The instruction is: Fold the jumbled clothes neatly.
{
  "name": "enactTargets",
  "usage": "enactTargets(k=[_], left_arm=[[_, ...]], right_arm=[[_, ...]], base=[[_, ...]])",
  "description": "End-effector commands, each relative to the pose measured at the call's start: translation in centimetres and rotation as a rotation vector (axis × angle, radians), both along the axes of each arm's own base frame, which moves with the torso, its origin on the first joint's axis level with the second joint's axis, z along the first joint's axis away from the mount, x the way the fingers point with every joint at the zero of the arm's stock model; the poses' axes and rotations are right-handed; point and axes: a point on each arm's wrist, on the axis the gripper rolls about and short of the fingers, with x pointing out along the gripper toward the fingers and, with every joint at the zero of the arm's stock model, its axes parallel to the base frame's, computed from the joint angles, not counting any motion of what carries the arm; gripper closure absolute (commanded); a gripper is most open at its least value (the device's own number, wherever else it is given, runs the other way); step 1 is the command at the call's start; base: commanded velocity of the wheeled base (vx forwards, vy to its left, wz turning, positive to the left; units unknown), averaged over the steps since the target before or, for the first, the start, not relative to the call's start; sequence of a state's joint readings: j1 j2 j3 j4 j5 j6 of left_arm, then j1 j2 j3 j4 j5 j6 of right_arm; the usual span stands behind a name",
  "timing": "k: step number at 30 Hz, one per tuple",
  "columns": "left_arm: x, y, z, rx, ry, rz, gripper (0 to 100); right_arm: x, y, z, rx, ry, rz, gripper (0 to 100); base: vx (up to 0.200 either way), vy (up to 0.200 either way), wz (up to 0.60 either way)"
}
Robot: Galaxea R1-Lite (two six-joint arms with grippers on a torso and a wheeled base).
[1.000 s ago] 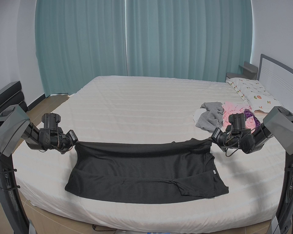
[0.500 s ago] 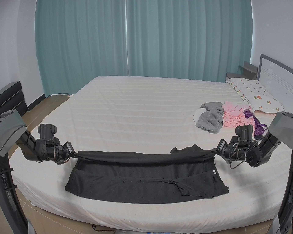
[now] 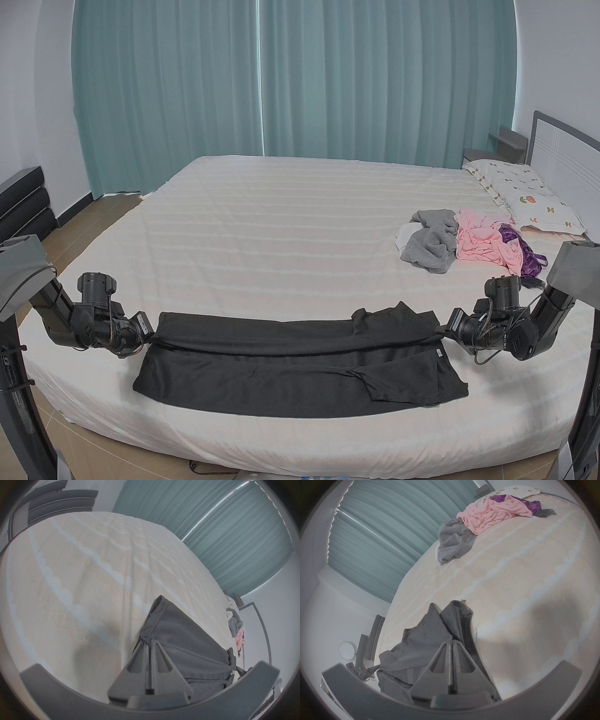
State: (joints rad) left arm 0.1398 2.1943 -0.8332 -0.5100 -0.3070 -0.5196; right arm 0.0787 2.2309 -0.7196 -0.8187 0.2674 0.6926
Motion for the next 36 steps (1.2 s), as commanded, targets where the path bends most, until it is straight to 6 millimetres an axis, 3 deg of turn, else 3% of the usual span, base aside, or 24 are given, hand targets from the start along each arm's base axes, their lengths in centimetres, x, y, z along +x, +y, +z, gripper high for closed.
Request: enactTargets(k=[1, 2, 3, 6, 13, 16, 18, 28, 36], left_arm=[[-0.2, 0.0, -0.2, -0.003, 0.011, 0.001, 100], [-0.2, 0.0, -0.2, -0.003, 0.011, 0.001, 0], [-0.2, 0.0, -0.2, -0.003, 0.011, 0.001, 0], [-0.4, -0.1, 0.0, -0.002, 0.01, 0.001, 0], [-0.1, 0.8, 2.4, -0.011, -0.068, 0.028, 0], [0.3, 0.8, 2.8, -0.036, -0.085, 0.025, 0], [1.5, 0.9, 3.3, -0.069, -0.113, 0.046, 0], [5.5, 0.1, -0.7, -0.079, -0.081, 0.038, 0], [6.2, 0.2, -1.1, -0.077, -0.086, 0.04, 0]], right_arm=[[-0.3, 0.0, -0.9, -0.004, 0.032, 0.002, 100], [-0.3, 0.0, -0.9, -0.004, 0.033, 0.004, 100], [-0.3, 0.0, -0.9, -0.005, 0.033, 0.003, 0], [-0.4, 0.0, -0.7, -0.003, 0.027, 0.004, 0], [0.7, -0.2, 2.4, 0.041, -0.111, -0.02, 0], [1.3, -0.1, 2.4, 0.048, -0.123, -0.022, 0], [2.3, 0.3, 1.1, 0.075, -0.098, -0.035, 0], [3.9, 0.3, 0.0, 0.167, -0.068, -0.087, 0], [4.3, 0.0, -1.3, 0.162, -0.046, -0.103, 0]], base=[[0.0, 0.0, 0.0], [0.0, 0.0, 0.0], [0.0, 0.0, 0.0], [0.0, 0.0, 0.0], [0.0, 0.0, 0.0], [0.0, 0.0, 0.0], [0.0, 0.0, 0.0], [0.0, 0.0, 0.0], [0.0, 0.0, 0.0]])
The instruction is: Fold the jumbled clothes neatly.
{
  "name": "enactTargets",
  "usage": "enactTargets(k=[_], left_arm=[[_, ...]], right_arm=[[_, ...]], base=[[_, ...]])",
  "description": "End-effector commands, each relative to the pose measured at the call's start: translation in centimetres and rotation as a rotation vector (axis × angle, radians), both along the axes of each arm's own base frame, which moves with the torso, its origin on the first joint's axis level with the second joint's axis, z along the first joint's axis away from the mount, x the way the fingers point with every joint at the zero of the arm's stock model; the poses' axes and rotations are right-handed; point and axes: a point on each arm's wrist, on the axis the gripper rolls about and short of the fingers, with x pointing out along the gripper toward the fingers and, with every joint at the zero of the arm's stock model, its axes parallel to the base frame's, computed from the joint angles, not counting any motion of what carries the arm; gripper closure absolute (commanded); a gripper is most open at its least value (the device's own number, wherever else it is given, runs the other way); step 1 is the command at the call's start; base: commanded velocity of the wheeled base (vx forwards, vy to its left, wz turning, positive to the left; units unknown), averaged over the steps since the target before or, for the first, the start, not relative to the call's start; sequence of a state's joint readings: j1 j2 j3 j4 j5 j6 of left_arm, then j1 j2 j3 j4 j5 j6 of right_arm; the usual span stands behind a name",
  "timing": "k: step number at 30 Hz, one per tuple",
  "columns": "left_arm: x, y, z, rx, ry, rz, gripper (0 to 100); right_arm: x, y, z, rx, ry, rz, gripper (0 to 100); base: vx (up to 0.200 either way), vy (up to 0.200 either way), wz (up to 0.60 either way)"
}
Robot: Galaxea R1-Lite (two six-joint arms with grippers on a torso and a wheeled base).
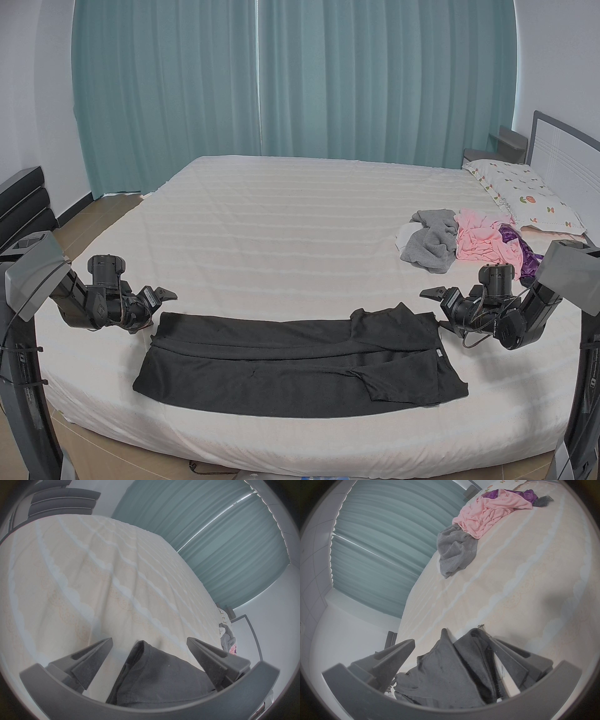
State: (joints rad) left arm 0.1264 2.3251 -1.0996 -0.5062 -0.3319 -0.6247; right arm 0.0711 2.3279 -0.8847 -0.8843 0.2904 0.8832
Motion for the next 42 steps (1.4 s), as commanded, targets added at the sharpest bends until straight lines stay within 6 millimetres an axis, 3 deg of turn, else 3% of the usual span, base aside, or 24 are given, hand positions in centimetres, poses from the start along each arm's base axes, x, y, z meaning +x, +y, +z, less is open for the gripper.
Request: enactTargets(k=[1, 6, 7, 42], left_arm=[[0.2, -0.1, -1.2, -0.002, 0.023, -0.002, 0], [0.2, -0.2, -1.3, -0.001, 0.026, -0.006, 0], [0.2, -0.2, -1.3, -0.003, 0.026, -0.005, 100], [-0.6, 0.1, -1.4, 0.041, 0.014, 0.071, 100]], right_arm=[[0.3, -0.1, -1.3, -0.007, 0.024, -0.006, 0], [0.5, -0.1, -1.5, -0.005, 0.025, -0.007, 0], [0.5, -0.3, -1.6, -0.006, 0.028, -0.012, 0], [1.6, -0.2, -1.9, -0.035, 0.002, -0.056, 0]], base=[[0.0, 0.0, 0.0], [0.0, 0.0, 0.0], [0.0, 0.0, 0.0], [0.0, 0.0, 0.0]])
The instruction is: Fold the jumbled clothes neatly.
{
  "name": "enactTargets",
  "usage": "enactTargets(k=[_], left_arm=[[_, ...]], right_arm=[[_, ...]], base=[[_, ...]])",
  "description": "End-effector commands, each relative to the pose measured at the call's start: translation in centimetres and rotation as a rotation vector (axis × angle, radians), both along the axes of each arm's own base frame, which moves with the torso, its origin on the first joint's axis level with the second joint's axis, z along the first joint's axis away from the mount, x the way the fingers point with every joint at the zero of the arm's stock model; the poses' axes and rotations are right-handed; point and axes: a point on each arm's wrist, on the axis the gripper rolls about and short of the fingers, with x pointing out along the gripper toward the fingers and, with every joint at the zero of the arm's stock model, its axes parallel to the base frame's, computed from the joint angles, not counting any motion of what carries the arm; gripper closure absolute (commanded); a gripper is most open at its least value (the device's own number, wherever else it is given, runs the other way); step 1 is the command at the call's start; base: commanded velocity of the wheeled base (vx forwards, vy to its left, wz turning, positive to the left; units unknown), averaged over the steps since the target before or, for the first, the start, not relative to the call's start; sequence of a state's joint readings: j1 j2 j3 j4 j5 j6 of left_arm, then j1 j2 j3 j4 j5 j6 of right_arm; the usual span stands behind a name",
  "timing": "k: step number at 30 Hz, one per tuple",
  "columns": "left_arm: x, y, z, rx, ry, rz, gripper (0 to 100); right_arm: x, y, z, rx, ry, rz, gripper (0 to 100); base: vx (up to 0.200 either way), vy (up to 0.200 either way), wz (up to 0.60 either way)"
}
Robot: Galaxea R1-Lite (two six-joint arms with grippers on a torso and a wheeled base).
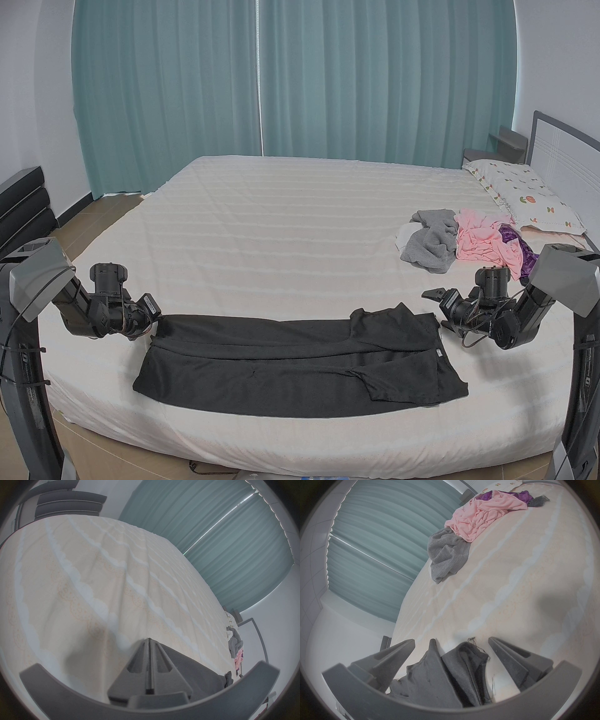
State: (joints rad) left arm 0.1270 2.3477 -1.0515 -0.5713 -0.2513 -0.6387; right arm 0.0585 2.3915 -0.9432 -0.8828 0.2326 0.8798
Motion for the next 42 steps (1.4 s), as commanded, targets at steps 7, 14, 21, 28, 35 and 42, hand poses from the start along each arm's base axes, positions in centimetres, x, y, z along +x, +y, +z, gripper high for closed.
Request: enactTargets(k=[7, 14, 21, 28, 35, 42], left_arm=[[0.0, 0.0, 0.1, -0.001, -0.002, 0.001, 100], [0.0, 0.0, 0.0, -0.001, -0.001, 0.001, 100], [0.0, 0.1, 0.1, 0.0, -0.004, 0.004, 100], [0.1, 0.2, 0.3, 0.002, -0.025, 0.004, 100], [0.1, 0.2, 0.2, 0.002, -0.024, 0.004, 100], [0.0, 0.1, 0.0, 0.002, -0.021, 0.004, 100]], right_arm=[[0.7, 0.8, -1.3, -0.015, 0.014, 0.002, 100], [0.6, 0.6, -1.1, -0.019, 0.016, -0.009, 100], [0.6, 0.1, -0.4, -0.029, -0.008, -0.04, 100], [0.5, -0.3, -0.3, -0.036, -0.008, -0.062, 100], [0.5, -0.4, 0.2, -0.036, -0.02, -0.067, 100], [0.3, -0.7, 0.0, -0.045, -0.01, -0.077, 100]], base=[[0.0, 0.0, 0.0], [0.0, 0.0, 0.0], [0.0, 0.0, 0.0], [0.0, 0.0, 0.0], [0.0, 0.0, 0.0], [0.0, 0.0, 0.0]])
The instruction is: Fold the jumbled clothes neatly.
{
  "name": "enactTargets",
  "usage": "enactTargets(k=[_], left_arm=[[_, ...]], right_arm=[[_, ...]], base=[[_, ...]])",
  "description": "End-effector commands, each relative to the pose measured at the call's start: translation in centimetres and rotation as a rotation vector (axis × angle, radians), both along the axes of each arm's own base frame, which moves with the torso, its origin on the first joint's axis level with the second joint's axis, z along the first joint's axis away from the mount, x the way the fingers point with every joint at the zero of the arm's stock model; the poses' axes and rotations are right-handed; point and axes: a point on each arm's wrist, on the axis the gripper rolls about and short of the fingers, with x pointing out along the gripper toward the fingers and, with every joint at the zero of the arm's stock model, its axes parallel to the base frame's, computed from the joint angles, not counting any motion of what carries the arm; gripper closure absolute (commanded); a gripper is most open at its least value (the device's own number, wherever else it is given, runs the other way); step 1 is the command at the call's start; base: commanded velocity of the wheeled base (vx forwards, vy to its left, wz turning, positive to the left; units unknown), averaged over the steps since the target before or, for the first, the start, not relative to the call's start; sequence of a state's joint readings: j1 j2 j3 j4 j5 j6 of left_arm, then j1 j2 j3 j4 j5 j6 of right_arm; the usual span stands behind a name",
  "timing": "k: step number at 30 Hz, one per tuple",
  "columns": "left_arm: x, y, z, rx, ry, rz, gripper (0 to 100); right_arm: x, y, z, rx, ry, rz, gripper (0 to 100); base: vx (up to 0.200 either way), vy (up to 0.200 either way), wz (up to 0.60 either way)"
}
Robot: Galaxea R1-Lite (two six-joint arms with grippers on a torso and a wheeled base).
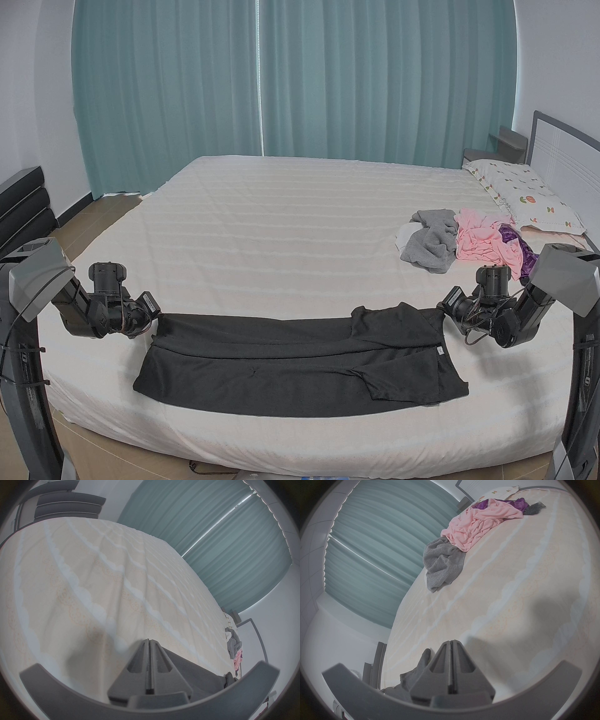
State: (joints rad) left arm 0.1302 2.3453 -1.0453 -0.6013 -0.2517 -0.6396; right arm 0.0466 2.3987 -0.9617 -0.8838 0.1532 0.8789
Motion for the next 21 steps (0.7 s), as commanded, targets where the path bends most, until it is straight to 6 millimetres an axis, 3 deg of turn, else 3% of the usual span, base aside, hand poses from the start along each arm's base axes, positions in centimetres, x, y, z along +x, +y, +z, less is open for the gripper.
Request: enactTargets(k=[1, 11, 12, 13, 14, 21], left_arm=[[0.0, 0.0, -0.3, 0.0, 0.007, -0.001, 100], [-0.1, 0.0, -0.2, -0.004, 0.008, -0.001, 100], [-0.1, 0.0, -0.2, -0.005, 0.009, 0.0, 100], [-0.1, 0.0, -0.2, -0.005, 0.009, 0.0, 100], [-0.1, 0.0, -0.2, -0.005, 0.009, 0.0, 0], [-0.5, -0.1, 0.6, -0.013, -0.001, -0.009, 0]], right_arm=[[-0.2, 0.0, 0.0, -0.003, 0.005, 0.001, 100], [-0.2, 0.0, -0.3, 0.0, 0.011, 0.005, 100], [-0.2, 0.1, -0.4, 0.0, 0.014, 0.006, 0], [-0.2, 0.1, -0.4, 0.0, 0.014, 0.006, 0], [-0.2, 0.1, -0.4, 0.0, 0.014, 0.006, 0], [-1.2, 0.4, 2.4, 0.017, -0.036, 0.024, 0]], base=[[0.0, 0.0, 0.0], [0.0, 0.0, 0.0], [0.0, 0.0, 0.0], [0.0, 0.0, 0.0], [0.0, 0.0, 0.0], [0.0, 0.0, 0.0]])
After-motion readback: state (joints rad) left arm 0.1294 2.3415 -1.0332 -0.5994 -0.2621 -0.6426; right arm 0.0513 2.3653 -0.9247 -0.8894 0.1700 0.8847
